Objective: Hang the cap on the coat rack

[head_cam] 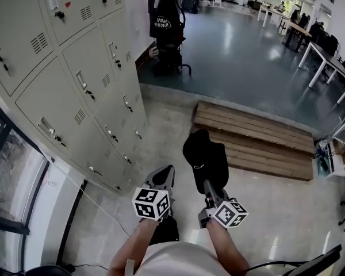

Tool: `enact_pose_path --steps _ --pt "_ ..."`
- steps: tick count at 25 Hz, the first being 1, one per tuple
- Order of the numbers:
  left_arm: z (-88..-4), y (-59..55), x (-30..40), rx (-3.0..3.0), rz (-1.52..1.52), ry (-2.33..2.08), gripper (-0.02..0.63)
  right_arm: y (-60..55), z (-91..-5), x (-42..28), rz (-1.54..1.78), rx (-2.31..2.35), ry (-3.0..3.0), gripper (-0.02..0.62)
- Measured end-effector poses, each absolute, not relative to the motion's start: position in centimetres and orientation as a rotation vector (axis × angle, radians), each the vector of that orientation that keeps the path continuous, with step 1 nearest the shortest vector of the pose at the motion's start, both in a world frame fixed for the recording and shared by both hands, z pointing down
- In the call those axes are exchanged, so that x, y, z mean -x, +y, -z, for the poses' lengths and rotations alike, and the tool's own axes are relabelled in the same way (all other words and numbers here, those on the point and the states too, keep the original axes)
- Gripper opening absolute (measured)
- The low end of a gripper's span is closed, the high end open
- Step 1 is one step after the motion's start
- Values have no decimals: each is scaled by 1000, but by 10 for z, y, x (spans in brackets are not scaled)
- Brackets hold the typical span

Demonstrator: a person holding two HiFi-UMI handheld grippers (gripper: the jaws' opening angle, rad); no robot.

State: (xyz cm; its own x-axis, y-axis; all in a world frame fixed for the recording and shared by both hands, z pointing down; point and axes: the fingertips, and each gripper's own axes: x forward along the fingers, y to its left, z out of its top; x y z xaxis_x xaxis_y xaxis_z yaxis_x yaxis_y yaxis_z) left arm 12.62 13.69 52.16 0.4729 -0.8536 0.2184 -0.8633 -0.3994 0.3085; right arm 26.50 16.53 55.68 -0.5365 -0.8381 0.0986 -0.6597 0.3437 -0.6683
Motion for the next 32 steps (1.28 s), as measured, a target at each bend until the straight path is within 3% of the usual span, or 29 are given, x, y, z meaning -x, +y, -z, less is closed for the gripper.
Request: enact_pose_path --steps 18,32 --pt "-500 -30 -55 -2372 -51 -1412 3 5 -526 -194 895 1389 2365 18" --pt "-498 -108 -41 -2383 -69 -1415 3 -65 -525 -184 917 1389 2301 18"
